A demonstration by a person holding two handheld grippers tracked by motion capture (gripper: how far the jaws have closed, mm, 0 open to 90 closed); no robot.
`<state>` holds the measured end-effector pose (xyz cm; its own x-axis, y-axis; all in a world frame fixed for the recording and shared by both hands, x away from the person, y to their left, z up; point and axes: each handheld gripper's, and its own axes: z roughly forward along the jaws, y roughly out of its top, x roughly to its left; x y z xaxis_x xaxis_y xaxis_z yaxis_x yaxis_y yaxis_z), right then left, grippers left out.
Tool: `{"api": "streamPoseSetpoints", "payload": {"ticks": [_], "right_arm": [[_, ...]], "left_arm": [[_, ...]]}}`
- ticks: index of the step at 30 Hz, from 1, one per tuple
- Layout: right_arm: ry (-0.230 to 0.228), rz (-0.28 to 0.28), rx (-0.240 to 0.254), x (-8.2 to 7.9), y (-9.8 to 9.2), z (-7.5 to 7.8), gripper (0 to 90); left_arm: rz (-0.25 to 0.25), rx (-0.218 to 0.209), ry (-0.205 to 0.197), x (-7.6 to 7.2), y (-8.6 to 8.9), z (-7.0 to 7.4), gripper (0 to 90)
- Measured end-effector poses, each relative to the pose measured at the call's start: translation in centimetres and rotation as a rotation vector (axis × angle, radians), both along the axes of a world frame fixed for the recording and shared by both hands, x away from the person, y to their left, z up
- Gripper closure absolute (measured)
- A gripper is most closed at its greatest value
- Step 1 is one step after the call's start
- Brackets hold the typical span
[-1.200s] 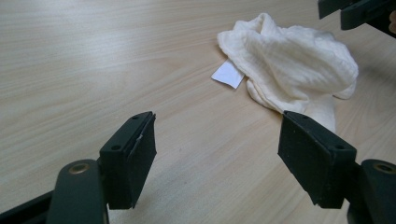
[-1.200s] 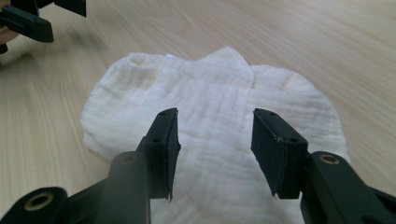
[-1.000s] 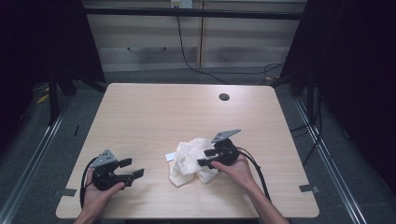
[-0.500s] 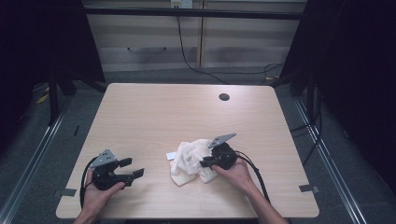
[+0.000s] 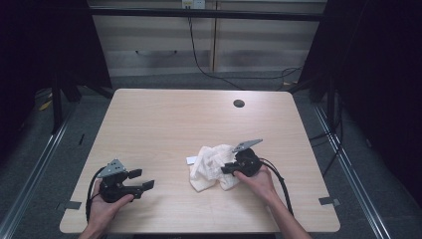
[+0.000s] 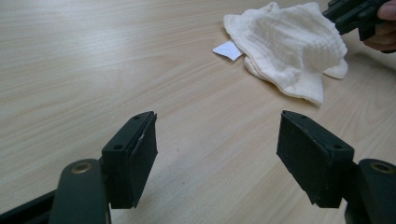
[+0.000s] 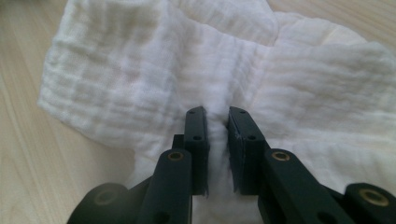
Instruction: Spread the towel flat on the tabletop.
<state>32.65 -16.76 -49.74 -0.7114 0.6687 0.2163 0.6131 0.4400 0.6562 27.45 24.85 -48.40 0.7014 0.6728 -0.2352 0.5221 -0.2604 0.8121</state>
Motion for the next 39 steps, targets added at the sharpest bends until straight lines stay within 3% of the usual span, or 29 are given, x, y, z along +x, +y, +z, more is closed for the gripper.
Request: {"api": "streamPoseSetpoints", "payload": {"ticks": [10,14,15,17,21,26,30,31,36,38,39], "right_arm": [[0.018,-0.009,-0.029,-0.6,-1.2,0.3,80.8],[0.014,-0.001,0.001,-1.9,-1.3,0.1,80.7],[0.022,0.001,0.025,-2.2,-1.3,-0.1,80.6],[0.023,0.003,0.058,-2.6,-1.2,-0.3,80.6],[0.012,0.031,0.042,-3.3,-0.4,-0.2,80.7],[0.008,0.078,0.023,-3.9,1.0,-0.1,80.7],[0.010,0.096,0.030,-4.1,1.6,-0.1,80.7],[0.010,0.111,0.026,-4.3,2.0,0.0,80.5],[0.005,0.130,0.034,-4.6,2.5,-0.1,78.1],[-0.001,0.133,0.036,-4.6,2.5,-0.2,77.2],[0.003,0.138,0.043,-4.6,2.7,-0.2,75.9]], "left_arm": [[0.000,0.001,0.014,-0.2,-0.3,0.2,26.9],[0.012,0.013,0.021,-0.3,-0.7,0.6,27.2],[-0.010,-0.003,0.037,0.0,-0.9,0.7,27.0],[-0.012,0.010,0.042,0.2,-1.3,0.8,27.7],[-0.039,0.009,0.035,0.6,-2.1,1.3,26.8],[-0.096,0.021,0.024,2.4,-4.1,2.3,33.8],[-0.106,0.019,0.021,3.6,-5.3,2.3,37.6],[-0.130,0.024,0.038,4.7,-6.3,2.0,37.5],[-0.152,0.036,0.071,6.6,-8.4,0.8,35.1],[-0.151,0.036,0.070,6.8,-8.7,0.7,36.6],[-0.158,0.032,0.064,7.2,-9.2,0.6,42.2]]}}
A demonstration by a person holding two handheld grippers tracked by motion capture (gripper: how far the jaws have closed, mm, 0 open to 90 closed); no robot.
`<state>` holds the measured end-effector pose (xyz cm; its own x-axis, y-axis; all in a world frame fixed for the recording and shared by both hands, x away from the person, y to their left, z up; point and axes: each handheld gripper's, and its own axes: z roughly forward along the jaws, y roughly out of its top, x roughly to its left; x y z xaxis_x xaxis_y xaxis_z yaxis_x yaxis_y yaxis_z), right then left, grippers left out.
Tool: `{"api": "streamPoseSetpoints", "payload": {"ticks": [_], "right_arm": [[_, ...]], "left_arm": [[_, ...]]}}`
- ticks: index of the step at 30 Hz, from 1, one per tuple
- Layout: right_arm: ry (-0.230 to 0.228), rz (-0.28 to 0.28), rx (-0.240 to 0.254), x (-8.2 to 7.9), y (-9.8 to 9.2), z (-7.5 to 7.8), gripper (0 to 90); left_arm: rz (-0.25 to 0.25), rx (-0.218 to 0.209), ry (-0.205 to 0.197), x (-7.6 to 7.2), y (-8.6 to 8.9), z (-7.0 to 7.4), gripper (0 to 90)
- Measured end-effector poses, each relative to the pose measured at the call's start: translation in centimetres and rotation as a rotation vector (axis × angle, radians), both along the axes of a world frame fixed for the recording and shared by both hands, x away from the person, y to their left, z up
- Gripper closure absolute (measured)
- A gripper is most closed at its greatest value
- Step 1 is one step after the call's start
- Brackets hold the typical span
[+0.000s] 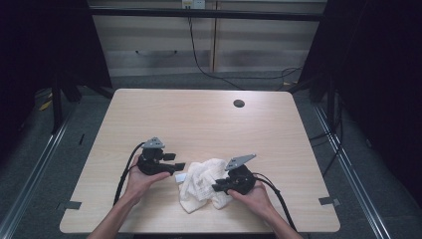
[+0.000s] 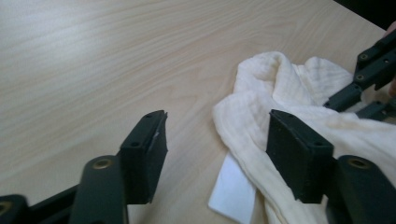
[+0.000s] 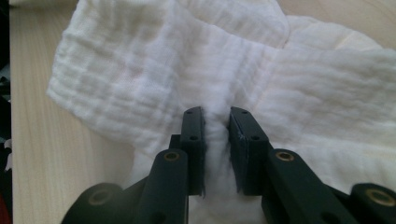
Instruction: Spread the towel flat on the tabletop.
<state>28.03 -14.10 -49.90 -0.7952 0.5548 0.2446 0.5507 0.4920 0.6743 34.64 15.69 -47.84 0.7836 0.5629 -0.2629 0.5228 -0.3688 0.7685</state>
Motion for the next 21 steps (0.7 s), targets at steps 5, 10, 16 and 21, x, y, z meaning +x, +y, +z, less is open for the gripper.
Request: {"api": "streamPoseSetpoints", "payload": {"ticks": [5,10,16,21], "right_arm": [[-0.010,0.016,0.008,-0.1,0.3,0.0,71.1],[-0.026,0.003,0.037,-0.3,0.0,1.0,61.8],[-0.054,-0.027,0.082,-0.2,-1.3,2.0,60.5],[-0.059,-0.063,0.083,0.0,-2.4,2.1,60.4]], "left_arm": [[-0.015,0.001,0.013,1.1,-0.9,-1.1,52.8],[-0.045,0.000,0.038,1.7,-2.1,-1.8,56.4],[-0.057,0.014,0.050,1.9,-2.9,-2.9,57.2],[-0.089,0.031,0.044,1.7,-3.2,-3.1,65.0]]}}
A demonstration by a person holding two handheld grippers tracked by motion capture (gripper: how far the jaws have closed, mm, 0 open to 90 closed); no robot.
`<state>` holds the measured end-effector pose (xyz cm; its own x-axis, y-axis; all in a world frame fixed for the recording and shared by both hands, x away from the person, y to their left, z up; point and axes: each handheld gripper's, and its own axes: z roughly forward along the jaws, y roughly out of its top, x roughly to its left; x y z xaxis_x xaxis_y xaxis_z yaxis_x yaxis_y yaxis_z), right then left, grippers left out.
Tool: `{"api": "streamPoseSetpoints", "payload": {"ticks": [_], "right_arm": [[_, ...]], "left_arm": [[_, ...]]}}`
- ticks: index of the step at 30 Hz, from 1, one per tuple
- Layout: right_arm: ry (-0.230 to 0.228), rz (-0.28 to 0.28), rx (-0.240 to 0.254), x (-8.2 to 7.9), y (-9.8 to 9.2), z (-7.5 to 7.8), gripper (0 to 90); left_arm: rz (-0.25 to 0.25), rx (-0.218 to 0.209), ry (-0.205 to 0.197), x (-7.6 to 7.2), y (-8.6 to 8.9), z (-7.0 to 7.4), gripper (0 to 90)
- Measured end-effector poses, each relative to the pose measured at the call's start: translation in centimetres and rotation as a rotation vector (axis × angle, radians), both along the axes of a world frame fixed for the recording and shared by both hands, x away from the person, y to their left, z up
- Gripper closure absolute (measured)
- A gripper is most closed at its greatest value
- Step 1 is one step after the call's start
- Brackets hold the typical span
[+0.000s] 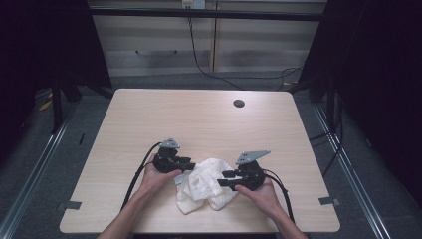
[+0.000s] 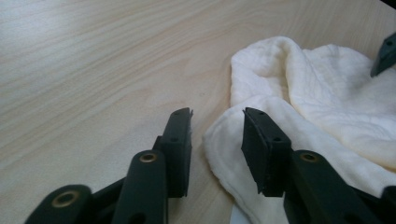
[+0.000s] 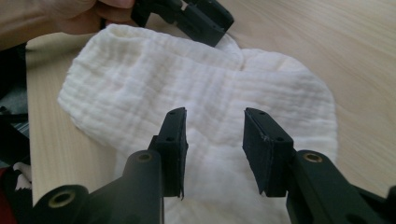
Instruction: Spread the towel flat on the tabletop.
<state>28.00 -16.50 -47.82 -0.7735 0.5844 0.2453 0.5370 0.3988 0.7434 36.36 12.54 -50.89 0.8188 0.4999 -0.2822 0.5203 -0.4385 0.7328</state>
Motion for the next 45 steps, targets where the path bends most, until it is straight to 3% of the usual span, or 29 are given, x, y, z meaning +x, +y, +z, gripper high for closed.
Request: {"api": "streamPoseSetpoints", "payload": {"ticks": [4,6,7,10,12,17,22,25,27,31,33,37,41,45], "right_arm": [[0.004,-0.035,0.008,0.3,-0.9,0.0,60.1],[0.007,-0.042,0.014,0.4,-1.1,0.0,60.0],[0.005,-0.057,0.013,0.6,-1.5,0.0,59.6],[0.011,-0.074,0.007,0.9,-2.0,-0.2,59.0],[0.012,-0.083,0.002,1.0,-2.1,-0.3,58.6],[0.012,-0.101,-0.003,1.6,-2.4,-0.4,57.4],[-0.007,-0.114,-0.021,3.7,-2.1,0.1,56.5],[-0.013,-0.111,-0.022,4.5,-1.6,0.3,57.0],[-0.002,-0.108,0.002,5.6,-0.8,0.3,57.0],[0.027,-0.100,-0.004,6.5,-0.2,-0.8,55.4],[0.047,-0.088,-0.037,6.7,0.2,-1.9,55.7],[0.038,-0.068,-0.069,6.4,0.6,-2.5,67.9],[0.029,-0.064,-0.073,6.3,0.8,-2.5,89.1],[0.014,-0.084,-0.058,6.3,0.4,-1.9,90.0]], "left_arm": [[-0.020,0.006,-0.013,-0.2,-0.3,-0.1,70.4],[-0.021,0.012,-0.018,-0.2,-0.4,-0.1,76.3],[-0.032,0.028,-0.040,-0.4,-0.5,-0.1,82.7],[-0.023,0.030,-0.040,-0.5,-0.5,-0.1,86.7],[-0.019,0.031,-0.038,-0.5,-0.4,0.0,87.4],[-0.009,-0.013,-0.054,-0.8,0.1,1.1,87.6],[-0.013,-0.089,-0.094,-1.3,1.2,3.6,87.6],[-0.022,-0.091,-0.101,-1.5,1.3,3.9,87.6],[-0.026,-0.092,-0.105,-1.7,1.3,4.1,87.6],[-0.020,-0.095,-0.122,-1.9,1.5,4.5,87.6],[0.002,-0.097,-0.127,-1.8,2.1,4.7,87.6],[0.025,-0.108,-0.130,-1.6,3.0,5.0,87.7],[0.043,-0.115,-0.131,-1.6,3.2,5.0,87.6],[0.057,-0.120,-0.138,-1.4,3.7,5.2,87.7]]}}
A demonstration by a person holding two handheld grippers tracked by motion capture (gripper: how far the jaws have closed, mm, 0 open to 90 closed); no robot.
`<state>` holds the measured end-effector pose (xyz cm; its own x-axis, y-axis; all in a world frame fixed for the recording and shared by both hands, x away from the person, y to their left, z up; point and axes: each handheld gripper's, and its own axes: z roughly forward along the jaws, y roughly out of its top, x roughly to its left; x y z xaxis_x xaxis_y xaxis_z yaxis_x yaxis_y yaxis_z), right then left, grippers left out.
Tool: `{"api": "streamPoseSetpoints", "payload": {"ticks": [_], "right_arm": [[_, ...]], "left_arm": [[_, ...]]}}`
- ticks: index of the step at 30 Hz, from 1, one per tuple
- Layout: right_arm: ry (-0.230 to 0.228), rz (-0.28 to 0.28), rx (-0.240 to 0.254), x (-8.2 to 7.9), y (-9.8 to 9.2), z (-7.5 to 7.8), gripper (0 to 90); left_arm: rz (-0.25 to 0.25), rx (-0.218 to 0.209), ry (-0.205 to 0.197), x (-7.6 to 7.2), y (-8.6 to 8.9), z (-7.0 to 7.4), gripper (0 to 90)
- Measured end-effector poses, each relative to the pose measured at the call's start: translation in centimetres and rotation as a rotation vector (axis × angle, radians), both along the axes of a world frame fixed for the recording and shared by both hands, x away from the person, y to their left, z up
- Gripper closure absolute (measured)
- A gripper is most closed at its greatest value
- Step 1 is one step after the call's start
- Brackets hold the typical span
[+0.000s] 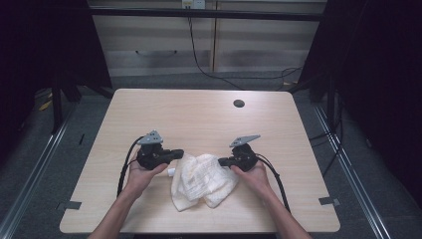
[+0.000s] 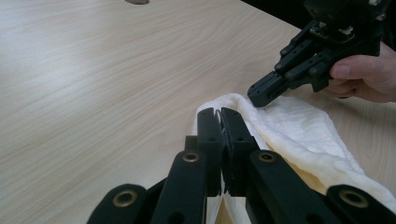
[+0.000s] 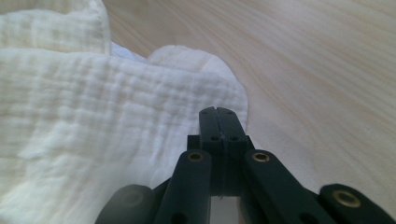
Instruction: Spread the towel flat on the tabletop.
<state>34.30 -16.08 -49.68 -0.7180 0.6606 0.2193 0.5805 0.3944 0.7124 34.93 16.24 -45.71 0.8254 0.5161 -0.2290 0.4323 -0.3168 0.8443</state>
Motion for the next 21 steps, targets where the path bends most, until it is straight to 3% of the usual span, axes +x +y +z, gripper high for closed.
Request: {"api": "streamPoseSetpoints", "payload": {"ticks": [4,5,6,7,8,13,16,18,21], "right_arm": [[-0.011,-0.023,0.032,0.0,-0.8,0.7,90.0],[-0.017,-0.021,0.054,0.2,-0.9,0.9,78.5],[-0.017,-0.021,0.054,0.2,-0.9,0.9,78.5],[-0.016,-0.013,0.043,0.6,-0.7,1.0,75.4],[0.002,-0.004,0.080,1.4,-0.1,1.0,69.7],[-0.006,-0.010,0.109,3.2,1.9,1.4,65.0],[0.004,-0.003,0.092,3.5,2.4,1.2,63.0],[0.023,0.017,0.021,3.5,3.0,0.1,61.6],[0.029,0.015,0.019,3.2,2.9,-0.4,61.4]], "left_arm": [[0.009,-0.014,0.008,0.2,0.4,0.1,87.7],[0.008,0.001,0.011,0.2,0.3,-0.1,87.7],[0.008,0.001,0.011,0.2,0.3,-0.1,87.7],[0.007,0.007,0.012,0.3,0.1,-0.3,87.7],[0.008,0.014,0.017,0.3,-0.1,-0.4,87.7],[0.002,0.043,0.019,0.4,-0.5,-0.9,87.7],[0.001,0.042,0.021,0.4,-0.3,-1.0,87.7],[0.018,0.035,0.018,0.5,0.3,-0.9,87.7],[0.034,0.025,0.018,0.6,0.8,-0.8,87.7]]}}
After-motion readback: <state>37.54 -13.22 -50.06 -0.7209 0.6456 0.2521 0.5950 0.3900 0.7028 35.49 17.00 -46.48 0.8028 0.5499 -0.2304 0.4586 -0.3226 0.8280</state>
